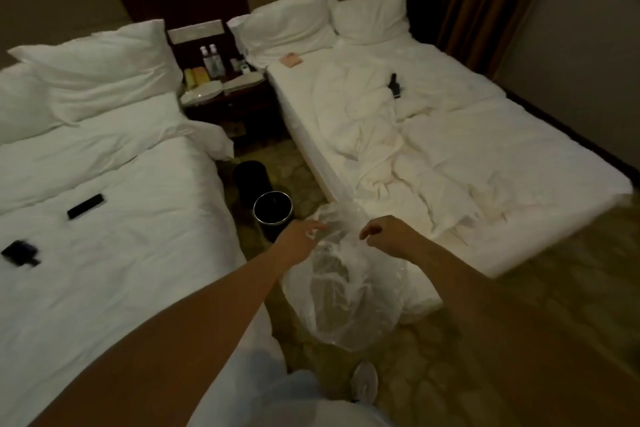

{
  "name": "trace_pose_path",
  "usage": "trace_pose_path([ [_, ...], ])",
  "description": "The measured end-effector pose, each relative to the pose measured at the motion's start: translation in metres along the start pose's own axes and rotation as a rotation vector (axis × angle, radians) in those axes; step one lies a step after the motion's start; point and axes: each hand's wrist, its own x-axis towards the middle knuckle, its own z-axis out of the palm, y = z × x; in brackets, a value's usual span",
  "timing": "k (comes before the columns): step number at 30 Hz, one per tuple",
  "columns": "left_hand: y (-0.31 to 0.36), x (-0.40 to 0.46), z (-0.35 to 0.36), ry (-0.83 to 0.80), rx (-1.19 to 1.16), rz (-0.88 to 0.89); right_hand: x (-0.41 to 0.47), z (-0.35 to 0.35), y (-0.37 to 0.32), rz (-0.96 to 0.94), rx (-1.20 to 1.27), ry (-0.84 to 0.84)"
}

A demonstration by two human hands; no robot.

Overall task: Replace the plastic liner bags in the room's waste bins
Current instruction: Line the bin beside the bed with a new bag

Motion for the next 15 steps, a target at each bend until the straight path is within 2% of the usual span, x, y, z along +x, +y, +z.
trace_pose_path([
  [4, 0.003, 0.034, -0.016, 0.027, -0.038, -0.151, 0.051, -0.029, 0.001, 0.002, -0.007, -0.008],
  [8, -0.008, 0.075, -0.034, 0.077, -0.04, -0.216, 0.106, -0.049, -0.007, -0.032, -0.061, -0.004],
  [11, -0.005, 0.106, -0.05, 0.161, -0.165, -0.228, 0.148, -0.06, -0.016, -0.048, -0.082, -0.024],
  [15, -0.025, 0.165, -0.067, 0.143, -0.216, -0.26, 0.218, -0.07, -0.03, -0.027, -0.072, -0.067],
])
